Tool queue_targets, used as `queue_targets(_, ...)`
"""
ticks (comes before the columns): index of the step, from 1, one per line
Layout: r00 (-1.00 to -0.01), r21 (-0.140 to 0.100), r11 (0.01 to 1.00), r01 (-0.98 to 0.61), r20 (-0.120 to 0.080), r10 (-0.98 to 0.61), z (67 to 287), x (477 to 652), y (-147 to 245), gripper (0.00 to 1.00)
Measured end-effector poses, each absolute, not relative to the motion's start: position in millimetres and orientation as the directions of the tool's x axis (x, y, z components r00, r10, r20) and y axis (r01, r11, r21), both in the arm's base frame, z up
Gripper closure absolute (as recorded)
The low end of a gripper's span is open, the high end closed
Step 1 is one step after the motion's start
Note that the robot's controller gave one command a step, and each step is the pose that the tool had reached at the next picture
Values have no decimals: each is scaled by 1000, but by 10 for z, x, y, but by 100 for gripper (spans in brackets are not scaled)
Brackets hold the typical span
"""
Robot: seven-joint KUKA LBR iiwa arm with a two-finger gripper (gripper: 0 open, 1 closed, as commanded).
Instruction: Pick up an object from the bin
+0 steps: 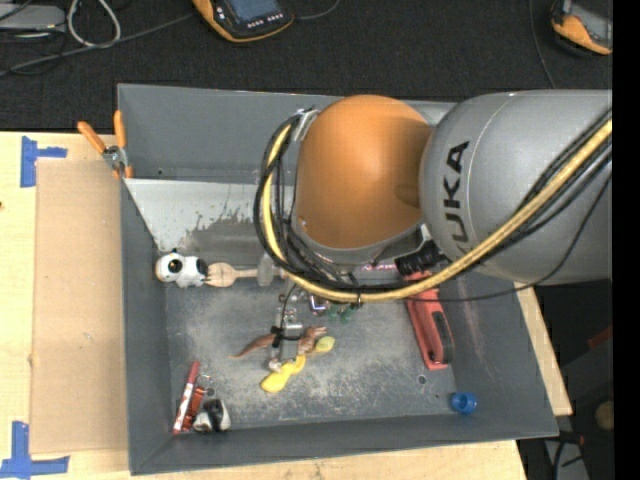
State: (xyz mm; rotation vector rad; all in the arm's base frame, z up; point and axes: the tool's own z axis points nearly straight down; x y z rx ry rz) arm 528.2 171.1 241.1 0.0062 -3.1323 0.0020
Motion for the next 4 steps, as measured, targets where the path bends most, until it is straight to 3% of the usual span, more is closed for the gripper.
queue_targets(1,-1000,0,1000,1,1,1,2458,5299,1697,0)
queue_targets(2,-986,1,986,-169,0,-169,1863,5270,1378,0)
queue_targets(3,-991,-1,991,-134,1,-134,1576,5246,726,0)
queue_targets(4,-934,3,934,-357,-1,-357,1361,5496,743,0)
